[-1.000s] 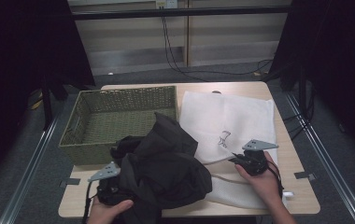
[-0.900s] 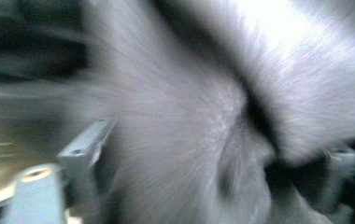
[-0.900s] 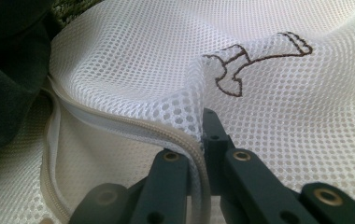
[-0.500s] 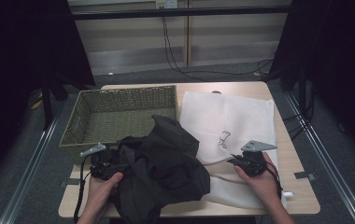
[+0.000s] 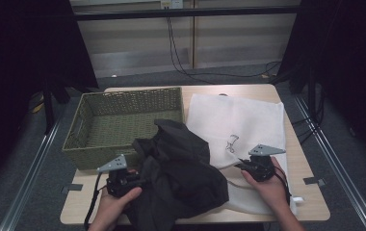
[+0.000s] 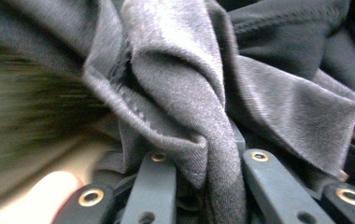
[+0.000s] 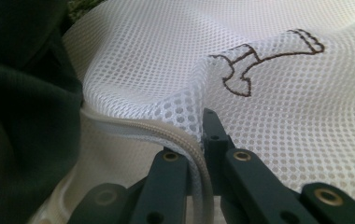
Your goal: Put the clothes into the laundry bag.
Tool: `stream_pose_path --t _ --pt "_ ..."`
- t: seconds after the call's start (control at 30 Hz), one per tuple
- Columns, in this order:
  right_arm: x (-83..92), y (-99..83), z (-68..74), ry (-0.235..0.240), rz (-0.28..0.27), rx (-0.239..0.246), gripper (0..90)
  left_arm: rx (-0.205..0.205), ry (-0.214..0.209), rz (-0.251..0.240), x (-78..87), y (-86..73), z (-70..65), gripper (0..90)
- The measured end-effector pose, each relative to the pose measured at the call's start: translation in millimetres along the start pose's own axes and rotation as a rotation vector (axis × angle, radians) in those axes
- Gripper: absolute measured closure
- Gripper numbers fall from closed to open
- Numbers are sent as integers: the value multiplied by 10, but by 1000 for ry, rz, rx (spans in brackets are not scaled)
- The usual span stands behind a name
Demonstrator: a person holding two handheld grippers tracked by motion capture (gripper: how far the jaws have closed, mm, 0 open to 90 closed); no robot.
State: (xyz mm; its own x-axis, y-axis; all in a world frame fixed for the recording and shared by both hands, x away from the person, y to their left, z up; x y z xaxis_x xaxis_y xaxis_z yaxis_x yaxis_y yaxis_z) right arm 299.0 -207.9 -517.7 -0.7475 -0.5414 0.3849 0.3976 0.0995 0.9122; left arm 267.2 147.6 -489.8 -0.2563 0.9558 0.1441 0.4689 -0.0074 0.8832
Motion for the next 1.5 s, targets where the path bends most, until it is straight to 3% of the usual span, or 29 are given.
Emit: stream_pose_path --t 0.03,0.07,0.17,0.2,0.27,0.3,0.37,0.43,0.57,0.67,0.73,0.8,0.9,0.97,1.13,1.23,1.3,1.33,1.4,1.5 --pt "-4 4 -22 -13 -6 -18 897 -2 -59 27 -113 -69 -111 808" --pt "-2 5 -33 -19 -8 -23 897 -2 -59 27 -113 -69 -111 808" --pt "5 1 -38 -18 -3 -25 897 8 -124 62 -251 -125 -177 806" --pt "8 -1 -39 -17 -1 -23 897 17 -117 65 -263 -118 -171 802" --pt "21 -5 -35 -18 5 -25 897 30 -67 55 -219 -73 -93 766" --pt "24 -10 -39 -17 8 -19 897 36 -43 43 -181 -50 -59 707" --pt "36 -23 -47 -15 20 -6 897 57 31 8 -17 32 64 526" --pt "47 -27 -49 -8 24 0 896 57 83 -60 176 133 135 377" --pt "62 -25 -46 -7 24 14 886 23 157 -172 496 425 173 241" --pt "56 -24 -46 -4 23 15 886 6 218 -235 574 643 181 224" --pt "57 -18 -44 -4 21 13 885 8 306 -207 490 696 206 233" --pt "57 -16 -41 -3 20 10 885 17 367 -136 321 665 221 225" --pt "61 -16 -41 -3 20 13 885 6 394 -66 41 604 182 214" --pt "59 -16 -40 -3 19 12 885 -3 377 -39 -130 595 144 213" --pt "59 -16 -30 -3 20 12 885 -98 415 37 -480 660 43 240" --pt "52 -18 -33 6 20 12 887 -142 494 89 -633 646 81 253" --pt "54 -24 -25 25 36 12 888 -149 525 97 -702 594 124 273" --pt "53 -28 -17 35 43 20 889 -175 547 104 -715 566 138 317" --pt "52 -39 -8 51 58 28 891 -248 580 133 -710 518 156 508" --pt "42 -61 -11 69 84 3 895 -266 548 149 -696 475 166 844"
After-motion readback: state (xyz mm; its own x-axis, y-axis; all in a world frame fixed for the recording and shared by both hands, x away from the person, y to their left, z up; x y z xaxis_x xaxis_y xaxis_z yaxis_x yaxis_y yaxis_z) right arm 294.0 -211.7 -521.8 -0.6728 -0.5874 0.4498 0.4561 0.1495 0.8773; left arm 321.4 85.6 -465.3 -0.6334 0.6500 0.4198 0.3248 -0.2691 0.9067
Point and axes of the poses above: each handheld gripper's, and its own axes: x roughly backward along the jaws, y roughly out of its top, z roughly to its left, the point moved 5 cm from there along -x, roughly forward along the jaws, and after that the axes turned 13 degrees about -z, right-handed, at the moved point
